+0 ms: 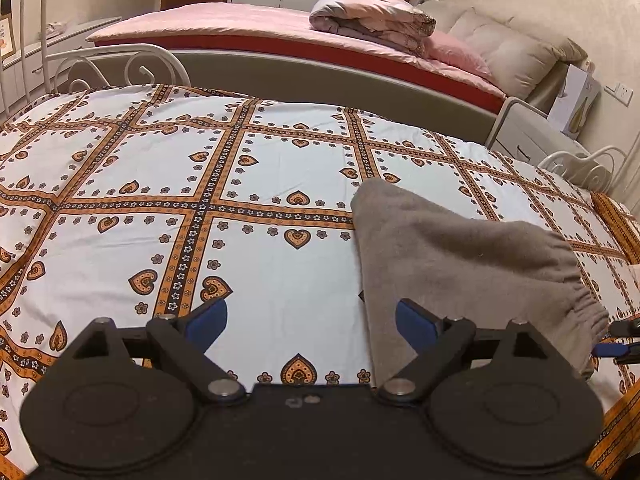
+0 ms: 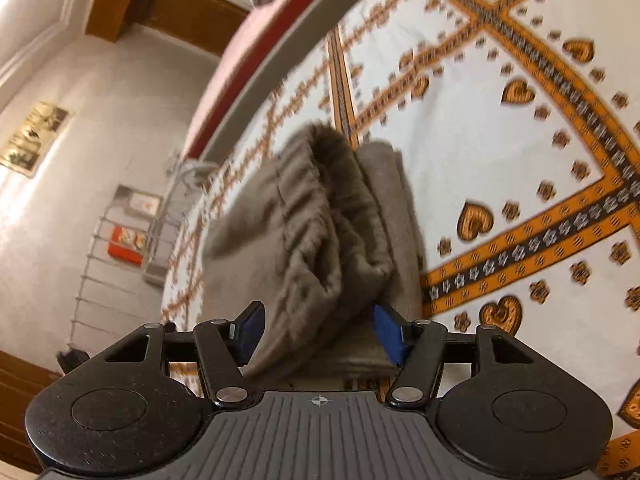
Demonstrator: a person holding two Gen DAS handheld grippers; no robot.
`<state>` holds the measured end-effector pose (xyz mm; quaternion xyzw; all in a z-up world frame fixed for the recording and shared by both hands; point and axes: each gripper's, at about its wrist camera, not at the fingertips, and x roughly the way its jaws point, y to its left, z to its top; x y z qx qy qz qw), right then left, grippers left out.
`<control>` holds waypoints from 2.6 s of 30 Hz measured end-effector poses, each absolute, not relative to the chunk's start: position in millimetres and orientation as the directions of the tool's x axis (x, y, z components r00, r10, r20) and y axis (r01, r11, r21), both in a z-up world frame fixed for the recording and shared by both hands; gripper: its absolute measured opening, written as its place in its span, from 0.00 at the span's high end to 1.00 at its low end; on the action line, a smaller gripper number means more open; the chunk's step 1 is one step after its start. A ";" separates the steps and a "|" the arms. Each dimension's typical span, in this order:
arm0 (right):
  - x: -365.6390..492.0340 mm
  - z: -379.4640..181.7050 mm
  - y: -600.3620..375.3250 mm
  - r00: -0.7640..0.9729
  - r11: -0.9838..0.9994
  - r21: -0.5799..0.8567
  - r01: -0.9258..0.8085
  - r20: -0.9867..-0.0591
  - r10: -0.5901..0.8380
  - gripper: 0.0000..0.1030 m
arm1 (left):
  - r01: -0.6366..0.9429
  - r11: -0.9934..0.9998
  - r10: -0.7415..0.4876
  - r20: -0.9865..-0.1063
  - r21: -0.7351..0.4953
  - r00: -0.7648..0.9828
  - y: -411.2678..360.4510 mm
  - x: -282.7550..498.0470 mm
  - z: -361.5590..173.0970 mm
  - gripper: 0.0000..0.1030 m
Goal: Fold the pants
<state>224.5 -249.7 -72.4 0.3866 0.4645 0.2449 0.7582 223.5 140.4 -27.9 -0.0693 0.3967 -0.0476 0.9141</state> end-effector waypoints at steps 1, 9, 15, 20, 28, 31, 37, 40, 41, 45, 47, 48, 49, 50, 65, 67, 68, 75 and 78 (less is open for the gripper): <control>226.5 -75.9 -245.4 0.437 0.588 0.809 -0.009 -0.526 0.730 0.41 | 0.034 0.986 -0.142 -0.719 -0.163 0.680 139.9 223.5 -28.2 0.18; 241.9 -93.6 -232.2 0.452 0.568 0.823 0.016 -0.513 0.730 0.39 | 0.049 0.986 -0.149 -0.727 -0.157 0.670 139.8 225.4 -30.7 0.17; 261.4 -93.6 -225.5 0.454 0.577 0.817 -0.004 -0.513 0.729 0.38 | 0.054 0.988 -0.146 -0.740 -0.148 0.656 138.4 226.0 -34.6 0.17; 276.7 -95.7 -220.6 0.443 0.569 0.822 -0.038 -0.496 0.746 0.38 | 0.061 0.989 -0.140 -0.752 -0.133 0.645 136.6 226.4 -38.3 0.17; 292.1 -94.8 -213.2 0.438 0.573 0.819 -0.043 -0.500 0.748 0.45 | 0.065 0.993 -0.118 -0.774 -0.099 0.622 135.6 228.1 -44.1 0.17; 285.6 -79.8 -212.3 0.461 0.517 0.855 -0.032 -0.447 0.767 0.60 | 0.059 0.993 -0.118 -0.778 -0.103 0.618 135.2 229.3 -44.9 0.17; 258.1 -54.3 -234.8 0.532 0.420 0.907 -0.004 -0.354 0.769 0.66 | 0.099 0.990 -0.137 -0.775 -0.097 0.617 124.6 229.3 -44.8 0.17; 254.9 -64.2 -242.9 0.516 0.545 0.835 0.071 -0.498 0.697 0.68 | 0.108 0.990 -0.137 -0.776 -0.088 0.616 122.3 229.2 -45.0 0.17; 258.4 -74.3 -242.4 0.493 0.636 0.766 0.098 -0.592 0.637 0.68 | 0.107 0.990 -0.138 -0.775 -0.091 0.616 122.4 229.6 -45.0 0.17; 263.1 -84.9 -250.3 0.489 0.602 0.791 0.109 -0.570 0.661 0.67 | 0.094 0.990 -0.138 -0.769 -0.102 0.624 122.9 230.2 -43.6 0.17; 261.6 -78.0 -245.1 0.478 0.605 0.794 0.058 -0.554 0.682 0.67 | 0.095 0.991 -0.134 -0.767 -0.096 0.627 121.7 231.1 -43.8 0.17; 261.8 -77.4 -243.2 0.471 0.606 0.795 0.037 -0.549 0.690 0.67 | 0.095 0.991 -0.133 -0.769 -0.095 0.625 121.2 231.8 -44.3 0.17; 263.7 -77.4 -240.8 0.465 0.621 0.784 0.018 -0.556 0.689 0.63 | 0.094 0.991 -0.135 -0.771 -0.097 0.622 120.9 232.6 -44.8 0.17; 266.2 -80.9 -238.9 0.451 0.625 0.781 0.018 -0.564 0.692 0.49 | 0.094 0.991 -0.135 -0.772 -0.098 0.621 120.3 232.9 -45.2 0.17; 291.2 -87.2 -210.0 0.410 0.614 0.786 -0.078 -0.536 0.738 0.69 | 0.097 0.991 -0.130 -0.779 -0.089 0.613 120.9 232.5 -47.0 0.17; 284.9 -76.3 -216.3 0.437 0.607 0.788 -0.099 -0.514 0.738 0.70 | 0.098 0.991 -0.136 -0.777 -0.096 0.615 120.0 232.9 -46.5 0.17; 281.8 -71.3 -221.4 0.453 0.604 0.790 -0.103 -0.504 0.736 0.71 | 0.103 0.990 -0.140 -0.775 -0.098 0.616 119.0 233.1 -46.2 0.17; 286.6 -104.4 -236.1 0.423 0.602 0.799 -0.009 -0.542 0.726 0.69 | 0.121 0.988 -0.149 -0.775 -0.094 0.614 109.1 236.7 -47.7 0.17; 288.2 -96.1 -225.4 0.420 0.647 0.760 -0.058 -0.569 0.707 0.68 | 0.137 0.987 -0.153 -0.776 -0.087 0.612 102.5 237.4 -50.3 0.17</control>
